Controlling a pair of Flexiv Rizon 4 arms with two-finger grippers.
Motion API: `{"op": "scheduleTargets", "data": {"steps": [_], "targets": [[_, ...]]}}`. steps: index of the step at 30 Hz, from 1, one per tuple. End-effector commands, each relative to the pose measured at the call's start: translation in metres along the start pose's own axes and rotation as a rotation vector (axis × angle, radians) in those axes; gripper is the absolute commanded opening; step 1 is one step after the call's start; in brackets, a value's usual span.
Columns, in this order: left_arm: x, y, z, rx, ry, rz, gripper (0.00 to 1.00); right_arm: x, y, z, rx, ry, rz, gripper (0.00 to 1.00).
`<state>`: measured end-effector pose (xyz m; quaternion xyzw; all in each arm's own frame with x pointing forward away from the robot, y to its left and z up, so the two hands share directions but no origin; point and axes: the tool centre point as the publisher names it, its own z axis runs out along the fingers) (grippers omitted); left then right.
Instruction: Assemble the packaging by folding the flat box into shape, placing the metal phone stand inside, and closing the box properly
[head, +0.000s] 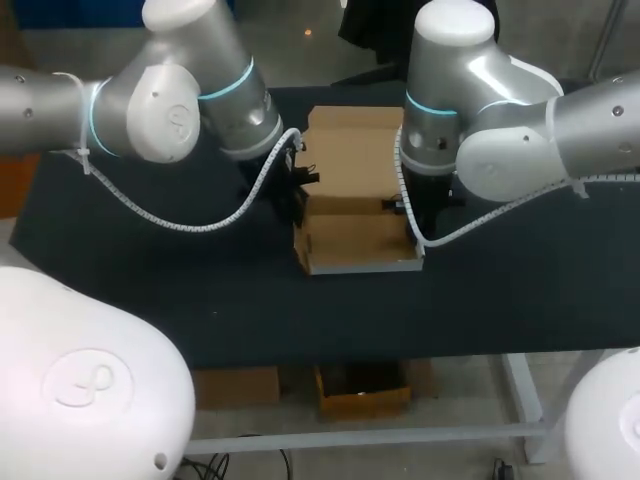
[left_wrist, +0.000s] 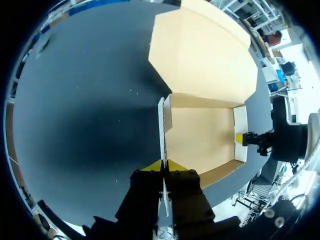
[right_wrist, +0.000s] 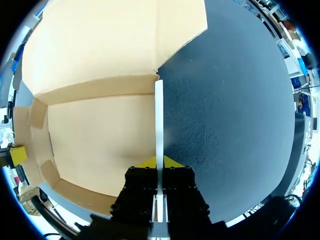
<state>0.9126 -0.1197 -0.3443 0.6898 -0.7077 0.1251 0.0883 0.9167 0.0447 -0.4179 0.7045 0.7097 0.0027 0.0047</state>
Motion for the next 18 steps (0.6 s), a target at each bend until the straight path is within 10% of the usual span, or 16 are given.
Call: {"op": "scheduleTargets", "data": {"steps": [1, 6, 18], "targets": [[0.007, 0.003, -0.005, 0.009, -0.01, 0.008, 0.2, 0.001, 0.0, -0.001, 0.002, 0.001, -0.001, 0.0], [0.004, 0.006, -0.011, 0.016, 0.012, 0.02, 0.44, 0.001, 0.0, -0.001, 0.002, 0.001, -0.001, 0.0], [-0.031, 0.011, -0.026, 0.054, 0.122, 0.012, 0.48, 0.001, 0.0, -0.001, 0.002, 0.001, -0.001, 0.0]]}}
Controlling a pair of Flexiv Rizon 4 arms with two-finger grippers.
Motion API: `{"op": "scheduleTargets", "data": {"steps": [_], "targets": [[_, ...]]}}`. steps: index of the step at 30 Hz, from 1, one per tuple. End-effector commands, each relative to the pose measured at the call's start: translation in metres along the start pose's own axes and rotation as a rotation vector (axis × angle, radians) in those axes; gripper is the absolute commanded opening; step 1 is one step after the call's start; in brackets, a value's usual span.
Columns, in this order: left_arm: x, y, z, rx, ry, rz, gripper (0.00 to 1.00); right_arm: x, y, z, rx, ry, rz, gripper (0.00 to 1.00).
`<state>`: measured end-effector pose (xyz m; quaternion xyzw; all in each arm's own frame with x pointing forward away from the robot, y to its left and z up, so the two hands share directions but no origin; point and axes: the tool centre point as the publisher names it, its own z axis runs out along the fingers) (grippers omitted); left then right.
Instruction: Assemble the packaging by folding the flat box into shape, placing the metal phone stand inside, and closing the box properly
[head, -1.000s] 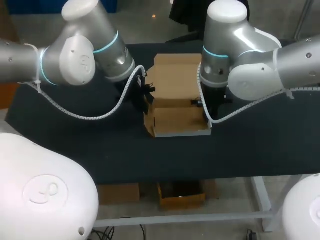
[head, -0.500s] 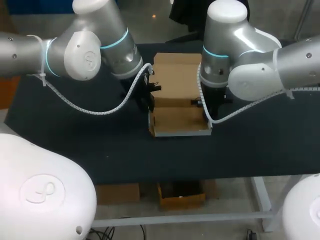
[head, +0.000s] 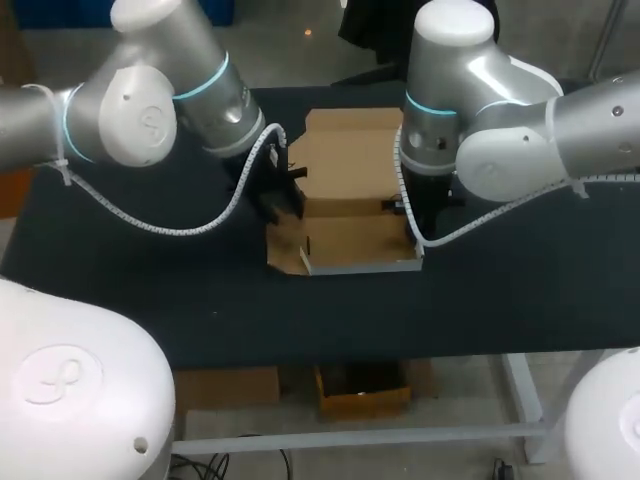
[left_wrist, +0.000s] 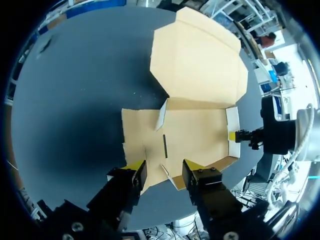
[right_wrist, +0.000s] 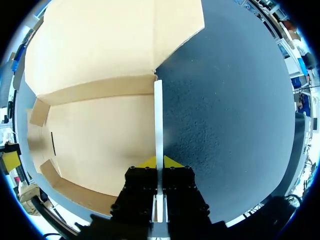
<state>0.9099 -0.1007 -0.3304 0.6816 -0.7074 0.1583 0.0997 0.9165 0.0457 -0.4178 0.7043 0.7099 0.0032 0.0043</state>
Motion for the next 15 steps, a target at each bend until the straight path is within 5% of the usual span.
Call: {"op": "scheduleTargets", "data": {"steps": [1, 15], "targets": [[-0.02, 0.009, -0.01, 0.031, 0.066, -0.003, 0.48, 0.0, 0.0, -0.001, 0.002, -0.001, -0.001, 0.0], [-0.059, 0.007, -0.013, 0.053, 0.19, -0.002, 0.46, 0.0, 0.0, -0.001, 0.002, -0.001, -0.001, 0.0]]}}
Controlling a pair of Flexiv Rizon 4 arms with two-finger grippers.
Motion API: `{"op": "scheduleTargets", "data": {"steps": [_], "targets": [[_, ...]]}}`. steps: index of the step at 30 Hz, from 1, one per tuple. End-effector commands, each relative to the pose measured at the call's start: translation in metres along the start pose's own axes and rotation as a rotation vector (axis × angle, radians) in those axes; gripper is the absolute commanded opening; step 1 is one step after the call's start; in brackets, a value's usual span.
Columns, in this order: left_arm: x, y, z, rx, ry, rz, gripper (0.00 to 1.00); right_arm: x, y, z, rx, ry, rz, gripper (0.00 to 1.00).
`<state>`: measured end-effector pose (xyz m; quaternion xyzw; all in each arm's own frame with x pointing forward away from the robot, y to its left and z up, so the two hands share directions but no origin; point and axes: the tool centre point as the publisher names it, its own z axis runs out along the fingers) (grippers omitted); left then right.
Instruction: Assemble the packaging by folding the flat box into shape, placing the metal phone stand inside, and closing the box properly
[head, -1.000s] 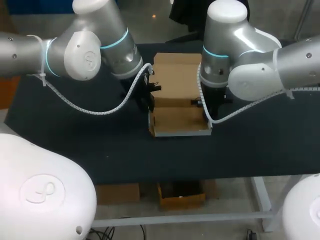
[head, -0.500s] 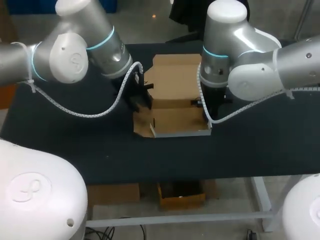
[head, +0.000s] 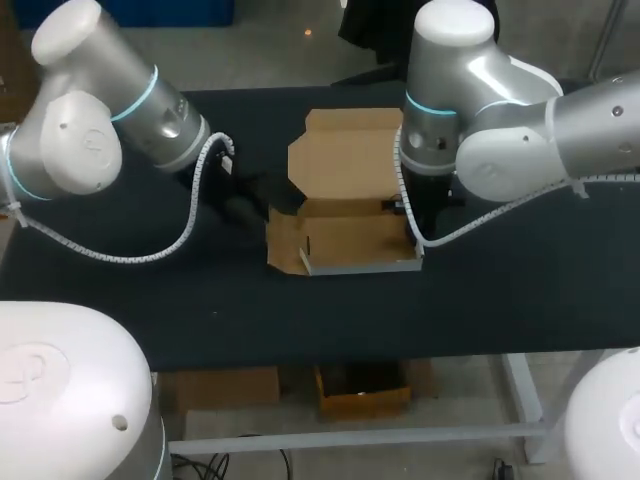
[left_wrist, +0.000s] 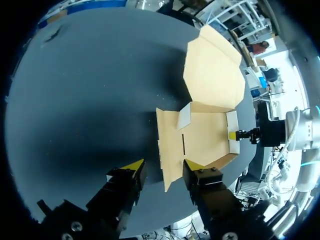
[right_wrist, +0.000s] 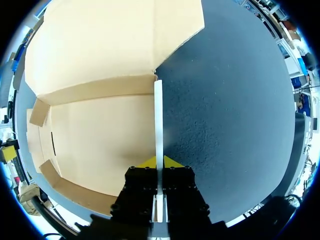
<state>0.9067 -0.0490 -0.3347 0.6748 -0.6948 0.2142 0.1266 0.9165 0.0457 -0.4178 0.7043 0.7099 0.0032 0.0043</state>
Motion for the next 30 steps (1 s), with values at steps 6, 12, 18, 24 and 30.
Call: {"op": "scheduleTargets", "data": {"steps": [6, 12, 18, 24, 30], "targets": [[-0.023, 0.003, 0.004, 0.011, 0.1, -0.006, 0.4, 0.0, 0.0, -0.001, 0.002, -0.001, -0.001, 0.0], [-0.033, 0.004, 0.013, -0.002, 0.134, -0.026, 0.41, 0.0, 0.0, -0.001, 0.002, -0.001, -0.001, 0.0], [-0.034, 0.005, 0.026, -0.017, 0.153, -0.034, 0.4, 0.0, 0.0, -0.001, 0.002, -0.001, -0.001, 0.0], [-0.03, 0.004, 0.036, -0.03, 0.18, -0.034, 0.38, 0.0, 0.0, -0.001, 0.002, -0.001, -0.001, 0.0], [-0.027, 0.003, 0.044, -0.036, 0.2, -0.035, 0.36, 0.0, 0.0, -0.001, 0.002, -0.001, -0.001, 0.0]]}}
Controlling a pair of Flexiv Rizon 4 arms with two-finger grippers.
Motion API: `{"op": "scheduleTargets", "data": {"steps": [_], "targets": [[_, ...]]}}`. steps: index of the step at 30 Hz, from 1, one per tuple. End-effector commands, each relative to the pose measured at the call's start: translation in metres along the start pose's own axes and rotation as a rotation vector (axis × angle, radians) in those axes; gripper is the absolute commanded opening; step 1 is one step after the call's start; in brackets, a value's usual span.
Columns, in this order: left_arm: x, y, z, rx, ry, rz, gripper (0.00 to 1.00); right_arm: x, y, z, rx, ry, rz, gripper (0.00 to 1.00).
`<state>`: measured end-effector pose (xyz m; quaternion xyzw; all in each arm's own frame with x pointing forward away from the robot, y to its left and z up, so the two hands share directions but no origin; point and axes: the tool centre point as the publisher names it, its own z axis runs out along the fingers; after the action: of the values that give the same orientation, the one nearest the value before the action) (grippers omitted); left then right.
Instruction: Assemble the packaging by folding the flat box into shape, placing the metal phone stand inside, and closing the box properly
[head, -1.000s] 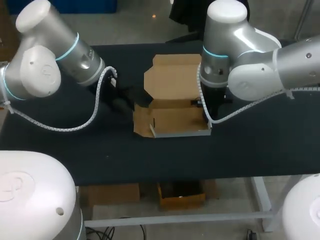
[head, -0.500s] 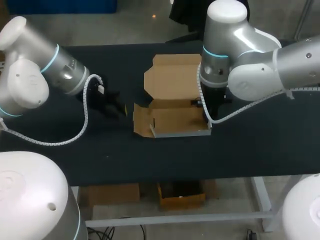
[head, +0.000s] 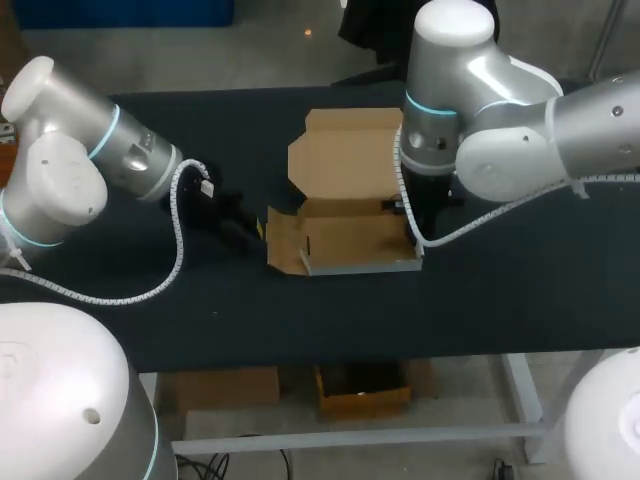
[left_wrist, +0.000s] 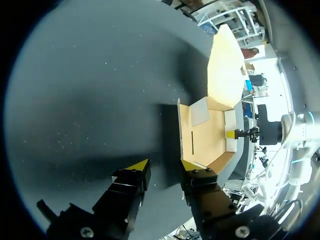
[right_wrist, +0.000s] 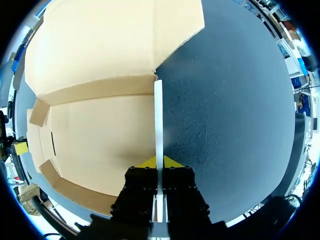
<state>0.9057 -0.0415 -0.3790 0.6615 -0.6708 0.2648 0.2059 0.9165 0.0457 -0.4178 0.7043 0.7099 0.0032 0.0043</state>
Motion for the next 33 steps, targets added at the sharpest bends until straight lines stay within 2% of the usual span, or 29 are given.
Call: {"op": "scheduleTargets", "data": {"steps": [1, 12, 33], "targets": [[-0.002, -0.005, 0.01, -0.006, 0.011, -0.001, 0.36, 0.0, 0.0, -0.001, 0.002, -0.001, -0.001, 0.0], [0.002, -0.006, 0.02, -0.013, 0.085, 0.002, 0.36, 0.0, 0.0, -0.001, 0.002, -0.001, -0.001, 0.0], [0.044, -0.009, 0.025, -0.028, 0.177, 0.069, 0.38, 0.0, 0.0, -0.001, 0.002, -0.001, -0.001, 0.0]]}}
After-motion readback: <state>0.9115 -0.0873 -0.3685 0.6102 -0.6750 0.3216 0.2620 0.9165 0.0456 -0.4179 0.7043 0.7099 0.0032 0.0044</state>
